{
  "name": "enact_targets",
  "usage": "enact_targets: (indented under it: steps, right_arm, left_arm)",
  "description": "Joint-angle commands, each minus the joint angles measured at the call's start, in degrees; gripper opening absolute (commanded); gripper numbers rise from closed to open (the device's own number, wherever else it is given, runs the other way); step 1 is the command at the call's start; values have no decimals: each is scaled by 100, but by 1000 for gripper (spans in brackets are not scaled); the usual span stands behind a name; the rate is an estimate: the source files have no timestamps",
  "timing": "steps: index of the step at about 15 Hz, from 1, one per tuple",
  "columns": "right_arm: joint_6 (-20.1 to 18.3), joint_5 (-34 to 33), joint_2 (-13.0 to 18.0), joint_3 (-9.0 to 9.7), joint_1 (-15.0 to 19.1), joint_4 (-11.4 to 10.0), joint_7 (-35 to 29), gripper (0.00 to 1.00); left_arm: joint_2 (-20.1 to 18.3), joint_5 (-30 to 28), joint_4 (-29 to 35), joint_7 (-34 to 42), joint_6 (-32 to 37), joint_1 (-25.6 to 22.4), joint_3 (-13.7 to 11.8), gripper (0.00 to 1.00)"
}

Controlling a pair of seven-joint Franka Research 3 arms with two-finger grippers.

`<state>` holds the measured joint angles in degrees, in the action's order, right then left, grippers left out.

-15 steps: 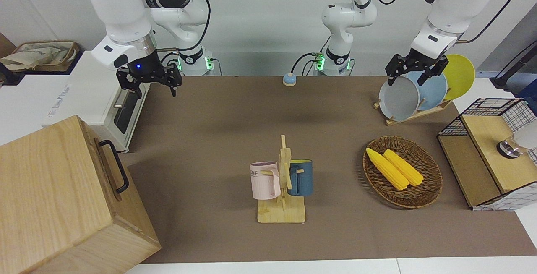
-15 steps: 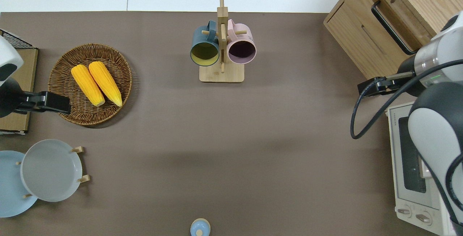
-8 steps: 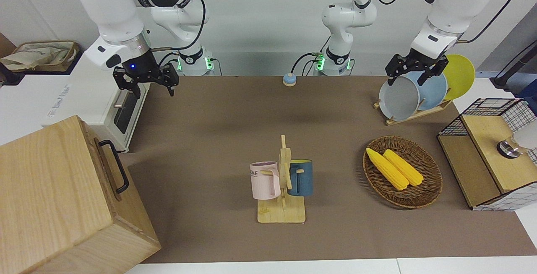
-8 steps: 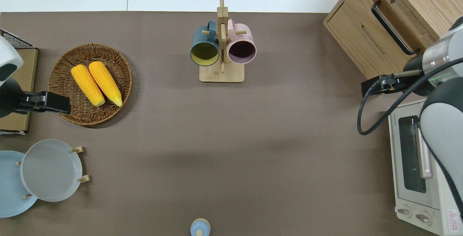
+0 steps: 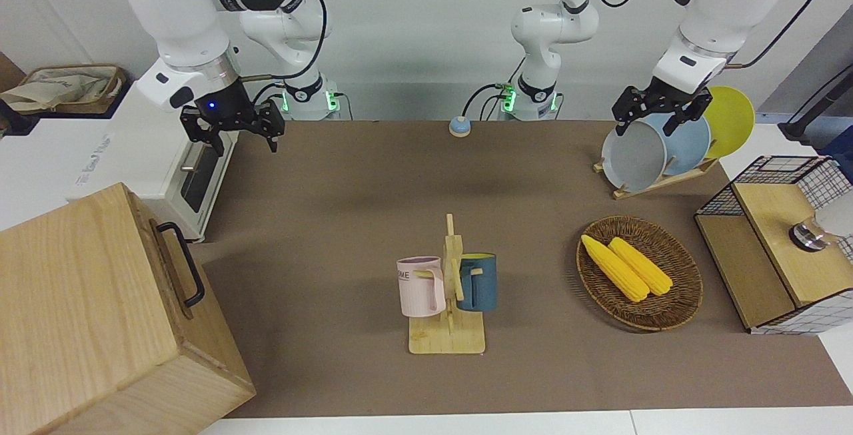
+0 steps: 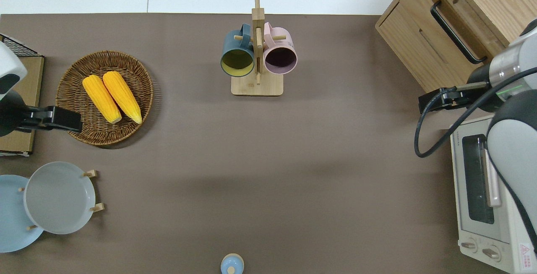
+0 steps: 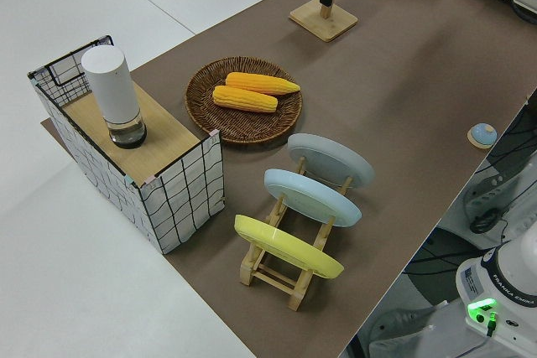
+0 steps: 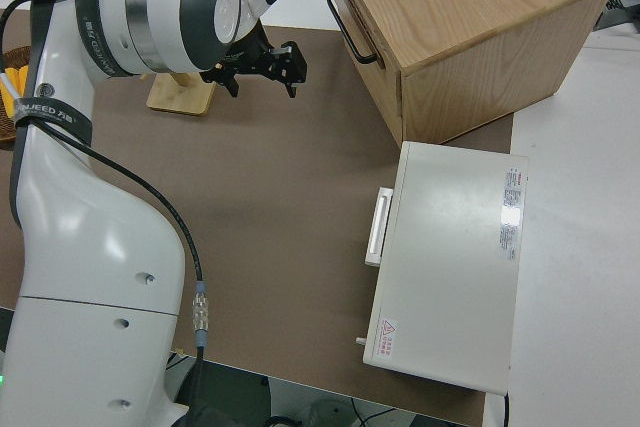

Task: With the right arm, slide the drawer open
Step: 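Reach the right gripper up toward the black drawer handle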

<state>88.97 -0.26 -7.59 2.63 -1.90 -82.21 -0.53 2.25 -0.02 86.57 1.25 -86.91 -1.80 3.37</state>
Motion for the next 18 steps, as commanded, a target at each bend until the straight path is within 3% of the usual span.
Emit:
enact_targets:
  steps: [1, 4, 9, 15, 18]
  right_arm:
    - [-82, -210, -15, 36, -20, 47, -17, 987]
    - [-82, -623, -23, 115, -47, 47, -61, 987]
    - [-65, -1264, -41, 115, -599, 39, -569, 987]
    - [6, -2854, -251, 115, -1364, -58, -921, 987]
    - [6, -3715, -357, 123, -1663, -251, -1150, 987]
  left_arm:
    - [65, 98, -149, 51, 113, -31, 41, 993]
    - [74, 98, -149, 51, 113, -31, 41, 993]
    - [65, 98, -149, 51, 113, -31, 41, 993]
    - [74, 98, -140, 51, 113, -31, 41, 993]
    - [65, 98, -149, 51, 113, -31, 41, 993]
